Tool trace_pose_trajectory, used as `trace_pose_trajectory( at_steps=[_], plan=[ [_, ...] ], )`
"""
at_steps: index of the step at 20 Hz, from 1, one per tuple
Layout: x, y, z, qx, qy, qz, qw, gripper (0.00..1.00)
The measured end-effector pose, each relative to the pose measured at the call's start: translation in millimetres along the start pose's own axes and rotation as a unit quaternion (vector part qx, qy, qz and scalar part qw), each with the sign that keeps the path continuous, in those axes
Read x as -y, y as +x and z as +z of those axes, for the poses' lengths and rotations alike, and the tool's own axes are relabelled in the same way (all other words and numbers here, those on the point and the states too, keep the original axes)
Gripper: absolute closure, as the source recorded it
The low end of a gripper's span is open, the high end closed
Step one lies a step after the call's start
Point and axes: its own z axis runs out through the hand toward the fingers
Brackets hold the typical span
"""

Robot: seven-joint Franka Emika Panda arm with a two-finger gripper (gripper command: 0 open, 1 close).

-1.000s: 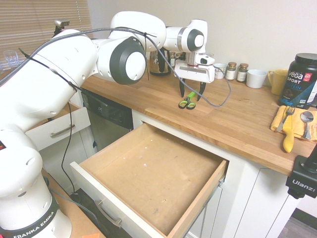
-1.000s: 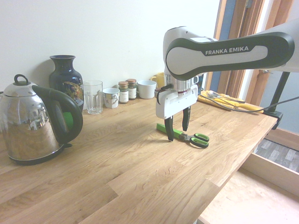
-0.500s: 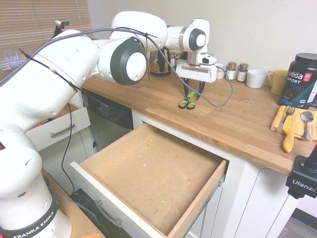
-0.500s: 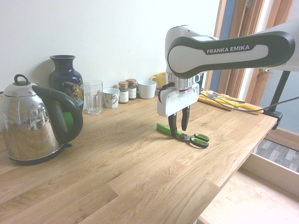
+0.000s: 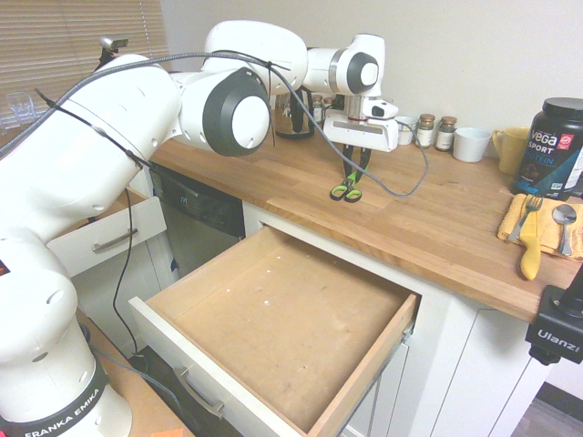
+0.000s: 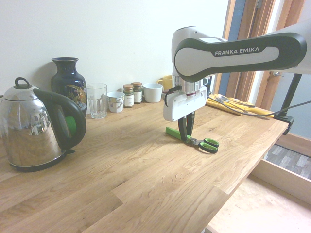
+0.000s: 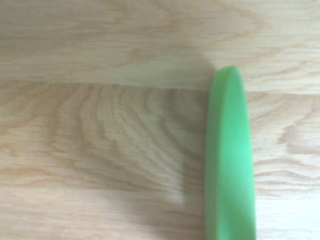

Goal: Put scissor in the drawer

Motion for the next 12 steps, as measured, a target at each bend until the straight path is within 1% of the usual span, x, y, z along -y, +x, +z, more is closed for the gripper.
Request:
trace_pose_trajectory(
  at_steps=[7, 12],
  plan=[
    [0, 1, -4, -0.003, 0.004, 0.001, 1.0, 1.0],
    [0, 2, -26, -0.017, 0.018, 0.002, 1.0, 1.0]
  ],
)
